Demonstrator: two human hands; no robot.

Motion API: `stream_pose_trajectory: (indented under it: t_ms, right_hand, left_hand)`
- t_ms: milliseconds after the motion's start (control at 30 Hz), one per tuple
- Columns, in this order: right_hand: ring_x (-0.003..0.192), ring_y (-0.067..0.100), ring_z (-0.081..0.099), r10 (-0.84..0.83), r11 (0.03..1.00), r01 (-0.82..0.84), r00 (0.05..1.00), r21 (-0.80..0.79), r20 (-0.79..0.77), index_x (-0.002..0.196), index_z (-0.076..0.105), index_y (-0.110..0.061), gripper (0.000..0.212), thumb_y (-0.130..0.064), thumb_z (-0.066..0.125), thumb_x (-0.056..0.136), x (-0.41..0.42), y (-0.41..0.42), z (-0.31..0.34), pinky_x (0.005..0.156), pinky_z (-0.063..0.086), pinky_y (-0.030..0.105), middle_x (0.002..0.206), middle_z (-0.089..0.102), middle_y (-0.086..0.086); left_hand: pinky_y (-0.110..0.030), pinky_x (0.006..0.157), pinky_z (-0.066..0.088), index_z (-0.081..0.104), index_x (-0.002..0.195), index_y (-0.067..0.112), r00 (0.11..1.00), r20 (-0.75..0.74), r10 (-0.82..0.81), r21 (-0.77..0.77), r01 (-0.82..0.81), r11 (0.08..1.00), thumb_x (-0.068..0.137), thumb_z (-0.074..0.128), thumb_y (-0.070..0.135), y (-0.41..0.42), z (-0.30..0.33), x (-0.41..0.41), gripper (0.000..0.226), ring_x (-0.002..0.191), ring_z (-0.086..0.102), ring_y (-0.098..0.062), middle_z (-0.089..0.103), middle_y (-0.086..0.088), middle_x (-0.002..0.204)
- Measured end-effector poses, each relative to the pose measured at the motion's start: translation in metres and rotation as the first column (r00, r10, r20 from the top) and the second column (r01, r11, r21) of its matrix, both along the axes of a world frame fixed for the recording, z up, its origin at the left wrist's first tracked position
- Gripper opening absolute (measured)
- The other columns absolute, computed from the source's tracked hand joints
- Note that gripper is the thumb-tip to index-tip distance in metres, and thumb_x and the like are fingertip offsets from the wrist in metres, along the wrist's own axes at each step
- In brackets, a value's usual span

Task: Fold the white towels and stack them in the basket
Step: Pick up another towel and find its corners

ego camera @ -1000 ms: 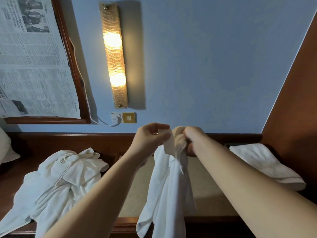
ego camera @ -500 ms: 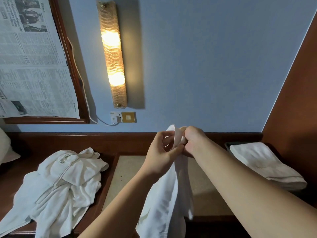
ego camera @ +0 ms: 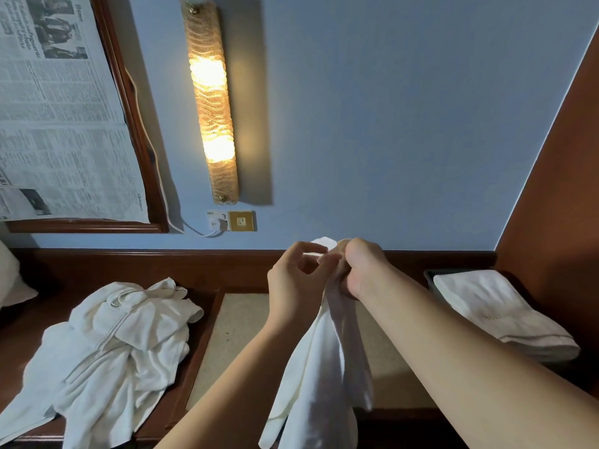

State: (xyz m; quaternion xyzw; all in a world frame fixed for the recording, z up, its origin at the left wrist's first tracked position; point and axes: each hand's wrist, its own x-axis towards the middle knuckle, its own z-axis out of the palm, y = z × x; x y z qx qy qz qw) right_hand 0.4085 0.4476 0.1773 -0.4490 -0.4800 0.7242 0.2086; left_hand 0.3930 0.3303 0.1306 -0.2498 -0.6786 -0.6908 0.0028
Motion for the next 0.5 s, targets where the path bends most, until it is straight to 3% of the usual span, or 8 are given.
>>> stream_pose_trajectory:
  t_ms: [100, 200, 300, 433, 500]
  right_hand:
    - [0.058, 0.027, 0.049, -0.012, 1.0, 0.012, 1.0, -0.007, -0.013, 0.068, 0.054, -0.005, 0.025, 0.011, 0.04, 0.08, 0.0, 0.001, 0.0, 0.059, 0.047, 0.028, 0.065, 0.049, 0.008]
    - [0.055, 0.025, 0.037, -0.013, 1.0, 0.013, 1.0, -0.007, 0.02, 0.067, 0.046, -0.005, 0.021, 0.011, 0.039, 0.079, 0.003, 0.006, 0.0, 0.051, 0.034, 0.027, 0.061, 0.04, 0.007]
    - [0.056, 0.027, 0.043, -0.007, 1.0, 0.007, 1.0, 0.004, 0.029, 0.075, 0.053, -0.003, 0.019, 0.01, 0.041, 0.08, 0.002, 0.009, -0.002, 0.056, 0.042, 0.029, 0.063, 0.047, 0.009]
    - [0.079, 0.029, 0.054, 0.027, 0.999, -0.029, 0.997, 0.029, 0.078, 0.085, 0.056, -0.002, 0.017, 0.004, 0.042, 0.093, 0.0, 0.015, -0.004, 0.084, 0.054, 0.033, 0.078, 0.053, 0.012]
    - [0.079, 0.029, 0.054, 0.051, 0.998, -0.052, 0.997, 0.031, 0.052, 0.084, 0.052, -0.003, 0.018, 0.0, 0.041, 0.098, 0.003, 0.017, -0.003, 0.076, 0.055, 0.026, 0.078, 0.051, 0.011]
  left_hand:
    - [-0.023, 0.067, 0.054, 0.077, 0.093, 0.03, 0.997, -0.063, -0.043, -0.038, 0.041, 0.998, 0.091, 0.079, 0.032, 0.002, -0.003, 0.006, 0.004, 0.072, 0.07, -0.004, 0.076, 0.013, 0.079]
    - [-0.02, 0.074, 0.055, 0.078, 0.099, 0.031, 0.984, -0.172, -0.045, -0.107, 0.027, 0.994, 0.096, 0.073, 0.023, 0.004, -0.011, 0.006, 0.01, 0.084, 0.071, -0.004, 0.076, 0.017, 0.087]
    - [-0.018, 0.079, 0.055, 0.081, 0.105, 0.027, 0.957, -0.287, -0.036, -0.12, 0.001, 0.993, 0.097, 0.072, 0.018, 0.009, -0.016, 0.009, 0.014, 0.09, 0.072, -0.002, 0.077, 0.014, 0.094]
    - [-0.025, 0.082, 0.059, 0.08, 0.107, 0.02, 0.928, -0.367, -0.059, -0.079, 0.032, 0.996, 0.093, 0.075, 0.02, 0.01, -0.018, 0.009, 0.015, 0.09, 0.073, -0.006, 0.076, 0.011, 0.097]
    - [-0.029, 0.081, 0.06, 0.081, 0.103, 0.023, 0.91, -0.41, -0.06, -0.101, 0.021, 0.995, 0.091, 0.076, 0.022, 0.012, -0.019, 0.006, 0.013, 0.087, 0.072, -0.008, 0.075, 0.013, 0.094]
